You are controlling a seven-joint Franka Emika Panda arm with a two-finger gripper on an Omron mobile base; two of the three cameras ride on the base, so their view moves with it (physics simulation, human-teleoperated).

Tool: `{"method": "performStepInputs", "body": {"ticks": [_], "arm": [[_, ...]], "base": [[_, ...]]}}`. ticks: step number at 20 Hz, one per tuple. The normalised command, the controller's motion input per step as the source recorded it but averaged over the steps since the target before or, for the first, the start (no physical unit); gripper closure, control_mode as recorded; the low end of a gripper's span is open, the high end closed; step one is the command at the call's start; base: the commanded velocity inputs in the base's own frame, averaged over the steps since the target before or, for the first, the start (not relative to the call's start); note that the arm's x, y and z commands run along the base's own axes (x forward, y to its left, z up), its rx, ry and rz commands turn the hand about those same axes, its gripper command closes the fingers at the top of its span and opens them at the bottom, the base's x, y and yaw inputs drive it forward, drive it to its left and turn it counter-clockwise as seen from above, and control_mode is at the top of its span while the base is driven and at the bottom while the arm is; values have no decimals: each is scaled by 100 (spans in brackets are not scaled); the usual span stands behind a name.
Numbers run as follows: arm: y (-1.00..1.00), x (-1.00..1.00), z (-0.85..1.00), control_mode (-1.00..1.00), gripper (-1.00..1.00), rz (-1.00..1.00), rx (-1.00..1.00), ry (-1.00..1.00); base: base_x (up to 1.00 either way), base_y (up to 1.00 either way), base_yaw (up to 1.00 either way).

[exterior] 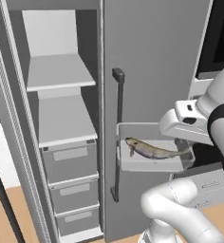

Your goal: Take the meat container that has the fish and place it on the second highest rack of the freezer. Then take the vegetable container that has the squash and lime and place it on the highest rack of the freezer.

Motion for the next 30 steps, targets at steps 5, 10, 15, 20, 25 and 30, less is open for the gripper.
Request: {"method": "performStepInputs", "body": {"ticks": [5, 10, 15, 20, 25, 30], "arm": [[0, 0, 0, 100, 100, 0, 0, 0], [0, 0, 0, 100, 100, 0, 0, 0], [0, 0, 0, 100, 100, 0, 0, 0], [-9, -5, 0, -100, 100, -15, 0, -2], [-40, 0, 0, -100, 100, -15, 6, -1], [-60, 38, -4, -100, 100, -2, 16, 2]], "base": [[27, 64, -11], [0, 88, -1], [0, 41, -7], [0, 0, 0], [0, 0, 0], [0, 0, 0]]}}
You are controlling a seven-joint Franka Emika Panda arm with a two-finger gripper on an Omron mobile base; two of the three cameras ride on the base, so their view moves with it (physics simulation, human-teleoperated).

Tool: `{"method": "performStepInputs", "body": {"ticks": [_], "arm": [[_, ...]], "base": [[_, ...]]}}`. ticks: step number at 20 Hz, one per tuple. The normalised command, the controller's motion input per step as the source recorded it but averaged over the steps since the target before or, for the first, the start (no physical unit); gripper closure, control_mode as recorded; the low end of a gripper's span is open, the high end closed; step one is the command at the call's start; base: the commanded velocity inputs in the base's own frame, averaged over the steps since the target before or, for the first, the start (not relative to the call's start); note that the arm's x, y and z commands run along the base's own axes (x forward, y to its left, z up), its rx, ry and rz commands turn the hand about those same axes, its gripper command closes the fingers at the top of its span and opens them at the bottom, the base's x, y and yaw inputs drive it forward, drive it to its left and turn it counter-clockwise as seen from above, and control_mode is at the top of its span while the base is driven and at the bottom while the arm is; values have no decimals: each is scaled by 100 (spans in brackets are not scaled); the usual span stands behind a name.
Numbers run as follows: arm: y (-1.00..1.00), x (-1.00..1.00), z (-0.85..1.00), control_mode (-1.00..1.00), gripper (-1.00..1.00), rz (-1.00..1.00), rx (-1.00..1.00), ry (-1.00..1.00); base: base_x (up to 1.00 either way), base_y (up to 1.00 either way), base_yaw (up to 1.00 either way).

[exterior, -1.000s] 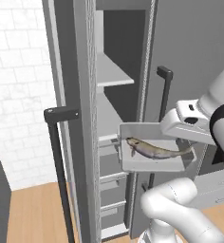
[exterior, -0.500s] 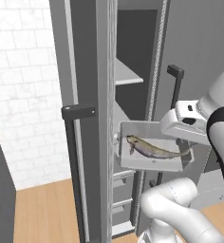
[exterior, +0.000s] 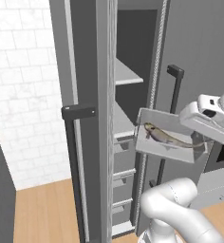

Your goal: Take the meat container that has the fish and place it on the second highest rack of the freezer. Then take the vegetable container that has the squash and lime and place it on the highest rack of the freezer.

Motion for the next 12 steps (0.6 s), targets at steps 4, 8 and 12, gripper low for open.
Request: {"method": "performStepInputs", "body": {"ticks": [4, 8, 12], "arm": [[10, 64, -30, -100, 100, -14, -1, 1], [2, 76, -25, -100, 100, -25, 0, 0], [26, 46, -22, -100, 100, -22, 0, 0]], "base": [[0, 0, 0], [0, 0, 0], [0, 0, 0]]}}
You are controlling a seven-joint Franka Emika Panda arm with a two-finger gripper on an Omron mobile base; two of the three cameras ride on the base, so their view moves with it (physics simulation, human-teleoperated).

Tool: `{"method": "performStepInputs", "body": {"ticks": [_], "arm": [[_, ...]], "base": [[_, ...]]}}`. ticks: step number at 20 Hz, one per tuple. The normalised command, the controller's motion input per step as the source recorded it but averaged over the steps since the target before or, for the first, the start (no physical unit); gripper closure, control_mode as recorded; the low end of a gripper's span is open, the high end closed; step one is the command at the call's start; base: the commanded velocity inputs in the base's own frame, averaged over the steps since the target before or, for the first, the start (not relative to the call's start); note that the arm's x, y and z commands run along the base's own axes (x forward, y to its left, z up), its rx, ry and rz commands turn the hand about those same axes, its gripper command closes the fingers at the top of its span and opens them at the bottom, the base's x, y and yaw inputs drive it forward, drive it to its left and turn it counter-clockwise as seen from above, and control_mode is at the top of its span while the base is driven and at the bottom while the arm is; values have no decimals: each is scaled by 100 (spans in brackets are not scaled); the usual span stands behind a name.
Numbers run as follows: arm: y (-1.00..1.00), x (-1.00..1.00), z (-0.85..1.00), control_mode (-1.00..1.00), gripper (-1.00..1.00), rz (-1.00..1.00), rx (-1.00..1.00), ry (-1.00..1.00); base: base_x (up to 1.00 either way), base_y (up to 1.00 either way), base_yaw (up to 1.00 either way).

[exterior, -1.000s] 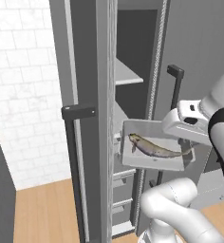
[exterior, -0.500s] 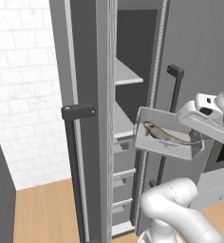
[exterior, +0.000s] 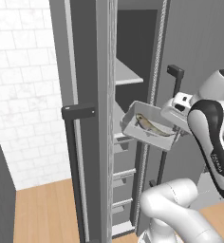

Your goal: Take the meat container that has the fish and place it on the second highest rack of the freezer. Then take the vegetable container that has the squash and lime and place it on the highest rack of the freezer.

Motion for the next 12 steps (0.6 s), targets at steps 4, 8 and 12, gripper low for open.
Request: {"method": "performStepInputs", "body": {"ticks": [4, 8, 12], "arm": [[21, 54, -19, -100, 100, -10, 1, 0], [8, 72, -26, -100, 100, -14, 0, 4], [40, 58, -31, -100, 100, -14, 0, 4]], "base": [[0, 0, 0], [0, 0, 0], [0, 0, 0]]}}
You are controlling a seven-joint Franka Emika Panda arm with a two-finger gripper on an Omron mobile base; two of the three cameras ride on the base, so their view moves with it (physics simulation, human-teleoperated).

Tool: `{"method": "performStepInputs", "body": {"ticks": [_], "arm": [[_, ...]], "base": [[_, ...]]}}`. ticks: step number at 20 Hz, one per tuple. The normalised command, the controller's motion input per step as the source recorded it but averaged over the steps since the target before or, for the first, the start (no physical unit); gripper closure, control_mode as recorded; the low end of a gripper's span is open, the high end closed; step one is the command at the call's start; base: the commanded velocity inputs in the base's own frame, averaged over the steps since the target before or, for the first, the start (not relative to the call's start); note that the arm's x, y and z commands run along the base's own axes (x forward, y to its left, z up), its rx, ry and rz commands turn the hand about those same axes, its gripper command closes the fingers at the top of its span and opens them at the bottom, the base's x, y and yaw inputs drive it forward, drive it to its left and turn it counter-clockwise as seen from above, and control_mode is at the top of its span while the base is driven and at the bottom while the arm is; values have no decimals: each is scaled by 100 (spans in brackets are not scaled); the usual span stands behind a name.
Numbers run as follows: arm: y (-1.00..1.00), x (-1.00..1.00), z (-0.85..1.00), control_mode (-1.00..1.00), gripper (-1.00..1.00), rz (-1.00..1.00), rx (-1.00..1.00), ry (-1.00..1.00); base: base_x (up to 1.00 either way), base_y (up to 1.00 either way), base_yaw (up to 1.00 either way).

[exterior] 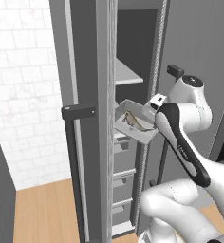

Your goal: Take the meat container that has the fish and place it on the second highest rack of the freezer. Then take the vegetable container that has the squash and lime and place it on the highest rack of the freezer.

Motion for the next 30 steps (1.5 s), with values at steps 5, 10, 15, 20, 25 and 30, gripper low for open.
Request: {"method": "performStepInputs", "body": {"ticks": [5, 10, 15, 20, 25, 30], "arm": [[60, 44, -31, -100, 100, -16, -3, 0], [20, 35, -27, -100, 100, -19, 5, 0], [6, 48, -30, -100, 100, -15, 9, 1], [1, 49, -23, -100, 100, -3, 13, 4], [6, 55, -30, -100, 100, -3, 3, 3], [18, 50, -45, -100, 100, -9, 0, 1]], "base": [[0, 0, 0], [0, 0, 0], [0, 0, 0], [0, 0, 0], [0, 0, 0], [0, 0, 0]]}}
